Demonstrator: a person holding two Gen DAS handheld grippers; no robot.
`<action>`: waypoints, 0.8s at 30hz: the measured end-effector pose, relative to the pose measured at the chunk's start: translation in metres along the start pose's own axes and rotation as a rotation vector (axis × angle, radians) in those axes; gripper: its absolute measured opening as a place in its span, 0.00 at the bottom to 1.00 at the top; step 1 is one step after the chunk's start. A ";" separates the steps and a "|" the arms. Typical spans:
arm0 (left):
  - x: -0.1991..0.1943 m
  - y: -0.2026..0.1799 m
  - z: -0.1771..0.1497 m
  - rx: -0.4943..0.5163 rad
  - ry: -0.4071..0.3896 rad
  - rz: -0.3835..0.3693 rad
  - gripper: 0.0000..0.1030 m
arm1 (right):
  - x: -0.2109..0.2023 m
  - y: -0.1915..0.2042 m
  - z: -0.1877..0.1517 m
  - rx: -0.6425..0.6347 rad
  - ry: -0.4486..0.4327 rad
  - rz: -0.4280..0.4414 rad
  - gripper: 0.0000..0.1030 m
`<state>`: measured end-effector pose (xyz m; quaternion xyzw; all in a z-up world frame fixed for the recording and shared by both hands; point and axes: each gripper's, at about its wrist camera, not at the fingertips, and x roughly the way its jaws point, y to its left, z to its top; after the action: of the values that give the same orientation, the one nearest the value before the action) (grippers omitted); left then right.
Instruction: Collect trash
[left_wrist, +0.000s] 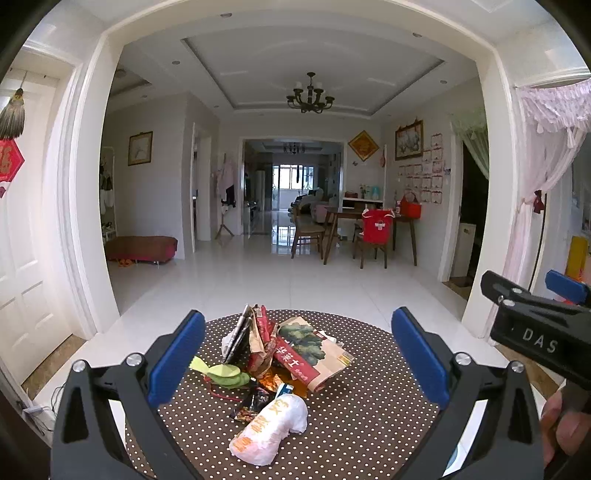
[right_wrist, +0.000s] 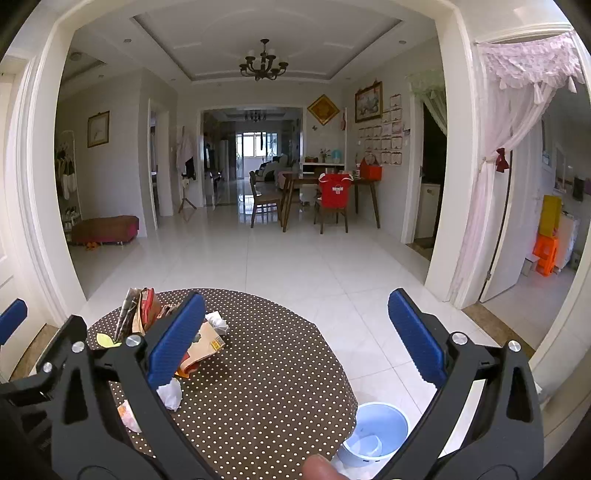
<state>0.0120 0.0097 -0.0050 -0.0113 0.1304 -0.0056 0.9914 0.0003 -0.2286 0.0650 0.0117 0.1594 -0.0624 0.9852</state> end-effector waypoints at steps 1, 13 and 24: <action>0.000 0.001 0.000 -0.001 0.000 0.000 0.96 | 0.000 0.000 0.001 -0.001 0.000 0.001 0.94; 0.000 0.000 0.000 -0.004 -0.001 -0.002 0.96 | 0.004 0.001 -0.004 -0.009 0.004 0.002 0.94; 0.003 0.000 -0.002 -0.008 0.003 -0.006 0.96 | 0.007 0.004 -0.005 -0.014 0.004 -0.001 0.94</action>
<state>0.0143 0.0100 -0.0075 -0.0156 0.1319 -0.0081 0.9911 0.0058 -0.2256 0.0576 0.0048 0.1618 -0.0616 0.9849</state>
